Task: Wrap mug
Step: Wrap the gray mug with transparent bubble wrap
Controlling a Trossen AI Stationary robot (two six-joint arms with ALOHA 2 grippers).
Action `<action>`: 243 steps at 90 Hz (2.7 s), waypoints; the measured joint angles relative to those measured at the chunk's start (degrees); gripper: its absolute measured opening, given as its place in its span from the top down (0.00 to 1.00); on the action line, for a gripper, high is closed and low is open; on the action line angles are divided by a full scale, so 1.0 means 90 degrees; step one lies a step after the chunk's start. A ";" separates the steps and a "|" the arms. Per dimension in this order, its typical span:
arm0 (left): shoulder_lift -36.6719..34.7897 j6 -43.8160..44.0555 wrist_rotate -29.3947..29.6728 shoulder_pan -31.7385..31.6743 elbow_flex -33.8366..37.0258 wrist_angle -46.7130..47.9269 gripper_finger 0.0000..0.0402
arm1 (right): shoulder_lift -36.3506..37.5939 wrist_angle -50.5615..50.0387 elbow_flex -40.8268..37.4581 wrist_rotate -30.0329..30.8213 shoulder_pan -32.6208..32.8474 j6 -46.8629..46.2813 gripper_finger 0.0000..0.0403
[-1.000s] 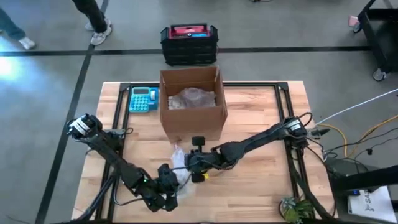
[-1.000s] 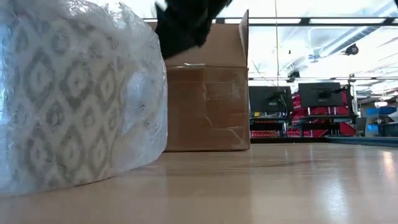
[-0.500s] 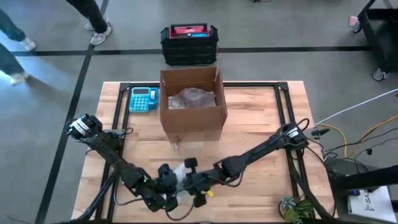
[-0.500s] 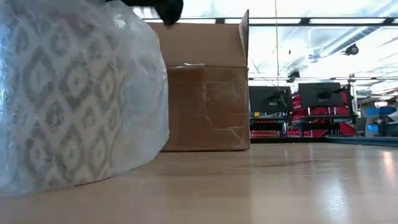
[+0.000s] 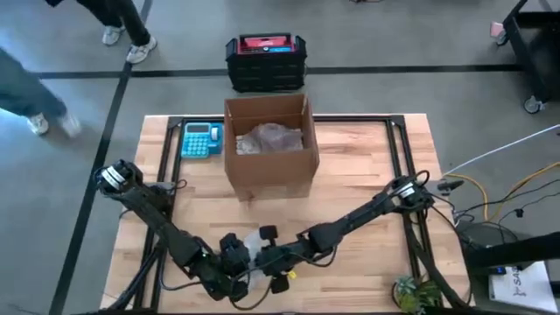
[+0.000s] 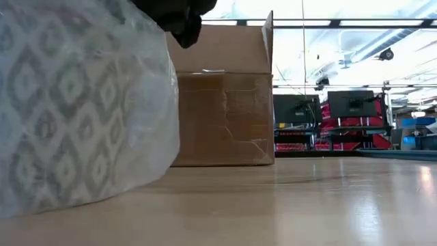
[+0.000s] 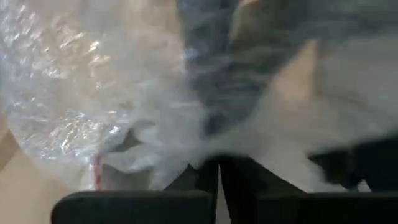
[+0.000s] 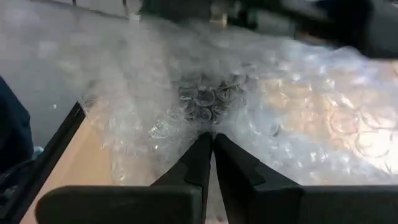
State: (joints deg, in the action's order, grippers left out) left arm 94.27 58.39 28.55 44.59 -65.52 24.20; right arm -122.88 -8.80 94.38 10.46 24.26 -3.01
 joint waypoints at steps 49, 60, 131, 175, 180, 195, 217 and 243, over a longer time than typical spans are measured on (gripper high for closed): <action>-0.0105 -0.1103 0.1192 -0.0005 -0.1411 0.1525 1.00 | -0.0028 -0.0112 -0.0018 -0.0002 -0.0004 -0.0110 0.97; -0.0084 -0.0866 0.1046 -0.0056 -0.1013 0.1315 1.00 | -0.0026 -0.0133 -0.0018 0.0000 -0.0004 -0.0112 0.97; -0.0069 -0.0272 0.0598 -0.0104 0.1477 -0.2771 1.00 | 0.0363 -0.2899 0.1249 0.1835 -0.0473 -0.0111 0.97; -0.0065 -0.0287 0.0586 -0.0111 0.1452 -0.2729 1.00 | -0.0079 -0.1252 0.0725 0.0176 -0.0067 0.0268 0.97; -0.0065 -0.0284 0.0585 -0.0125 0.1452 -0.2729 1.00 | -0.0224 -0.1248 0.0729 0.0171 -0.0050 0.0178 0.97; -0.0065 -0.0245 0.0566 -0.0128 0.1439 -0.2722 1.00 | -0.0482 -0.1343 0.0772 0.0196 -0.0033 -0.0058 0.97; -0.0472 -0.0267 0.0080 -0.0069 0.0841 -0.2124 1.00 | -0.0481 -0.1364 0.0757 0.0146 -0.0031 -0.0063 0.97; -0.0516 0.0229 0.1079 0.0166 -0.0188 0.1069 1.00 | -0.0412 -0.1349 0.0732 0.0121 -0.0031 -0.0102 0.97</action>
State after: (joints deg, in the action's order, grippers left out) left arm 89.63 60.46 38.26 46.09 -67.21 33.82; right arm -126.58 -20.94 100.97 11.55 23.99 -3.92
